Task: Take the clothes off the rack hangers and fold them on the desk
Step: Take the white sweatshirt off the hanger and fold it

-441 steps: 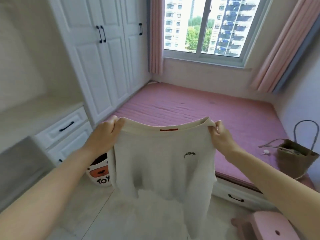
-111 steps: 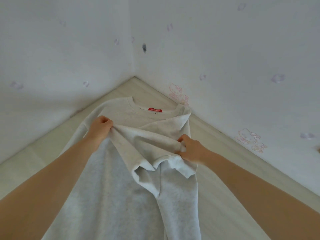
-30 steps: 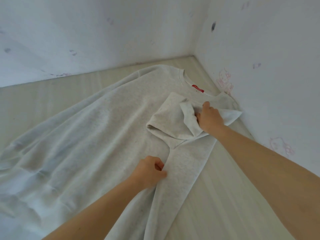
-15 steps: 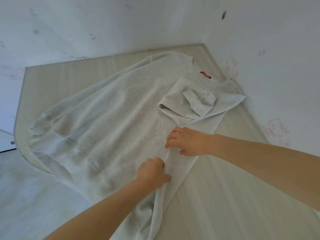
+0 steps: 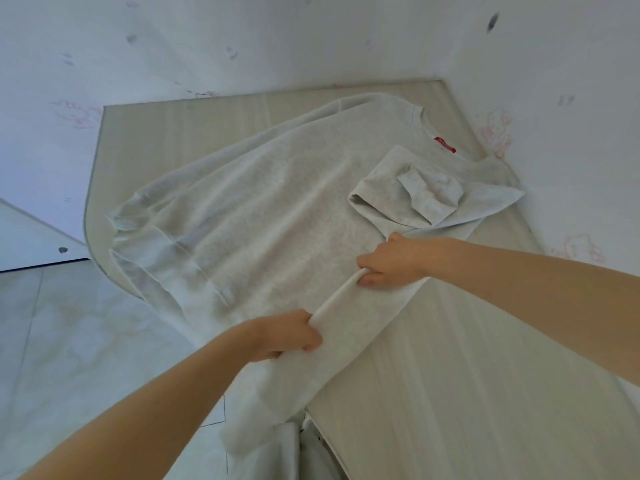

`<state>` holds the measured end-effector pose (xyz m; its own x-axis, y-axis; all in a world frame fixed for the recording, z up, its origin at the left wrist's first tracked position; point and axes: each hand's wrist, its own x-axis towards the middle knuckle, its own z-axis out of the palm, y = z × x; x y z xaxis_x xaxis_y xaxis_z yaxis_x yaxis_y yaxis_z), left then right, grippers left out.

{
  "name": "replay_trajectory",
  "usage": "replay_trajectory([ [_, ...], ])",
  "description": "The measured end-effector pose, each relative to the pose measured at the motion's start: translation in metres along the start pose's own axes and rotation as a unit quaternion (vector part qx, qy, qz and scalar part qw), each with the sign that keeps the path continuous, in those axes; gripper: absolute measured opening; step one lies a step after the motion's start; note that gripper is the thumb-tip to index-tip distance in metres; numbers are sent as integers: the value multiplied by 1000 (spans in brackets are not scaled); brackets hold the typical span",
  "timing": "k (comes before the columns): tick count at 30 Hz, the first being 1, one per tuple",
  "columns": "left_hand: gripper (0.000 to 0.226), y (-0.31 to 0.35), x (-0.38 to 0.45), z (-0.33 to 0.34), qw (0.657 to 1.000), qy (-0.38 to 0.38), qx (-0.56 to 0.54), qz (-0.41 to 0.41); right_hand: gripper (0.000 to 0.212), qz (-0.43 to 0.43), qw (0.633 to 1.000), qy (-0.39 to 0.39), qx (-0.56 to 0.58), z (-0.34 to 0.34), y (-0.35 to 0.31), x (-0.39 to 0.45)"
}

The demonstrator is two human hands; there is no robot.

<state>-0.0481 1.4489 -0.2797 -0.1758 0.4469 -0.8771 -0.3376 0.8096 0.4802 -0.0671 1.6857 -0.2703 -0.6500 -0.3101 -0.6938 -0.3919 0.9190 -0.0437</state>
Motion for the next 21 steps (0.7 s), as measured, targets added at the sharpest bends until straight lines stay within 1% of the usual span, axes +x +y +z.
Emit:
replay_trajectory([
  [2, 40, -12, -9, -20, 1000, 17, -12, -6, 25, 7, 999, 21, 41, -8, 4, 3],
  [3, 37, -17, -13, -30, 999, 35, -21, -7, 25, 3, 997, 46, 60, -10, 6, 6],
  [5, 23, -22, -20, -47, 995, 94, -41, -11, 25, -1, 991, 96, 94, -12, 10, 12],
  [6, 18, -25, -21, -55, 990, 136, -34, -14, 25, 5, 988, 106, 112, -12, 12, 18],
  [7, 18, -29, -19, -64, 985, 173, 0, -13, 24, 9, 988, 105, 116, -13, 15, 21],
  [9, 21, -39, -11, -80, 971, 215, 102, -13, 18, 18, 996, 67, 59, -11, 20, 30],
  [11, 26, -49, -3, -89, 956, 221, 190, -25, 19, 46, 998, 24, -25, -9, 24, 34],
  [13, 29, -57, 6, -95, 942, 221, 248, -47, 22, 57, 995, 16, -85, -5, 25, 38],
  [15, 25, -62, 12, -100, 921, 244, 299, -54, 23, 58, 991, 1, -118, -4, 19, 40],
  [18, 17, -63, 16, -110, 881, 288, 369, -63, 26, 63, 990, -51, -116, -2, 3, 40],
  [21, 18, -65, 16, -125, 848, 309, 424, -70, 27, 55, 989, -124, -66, 4, -12, 44],
])
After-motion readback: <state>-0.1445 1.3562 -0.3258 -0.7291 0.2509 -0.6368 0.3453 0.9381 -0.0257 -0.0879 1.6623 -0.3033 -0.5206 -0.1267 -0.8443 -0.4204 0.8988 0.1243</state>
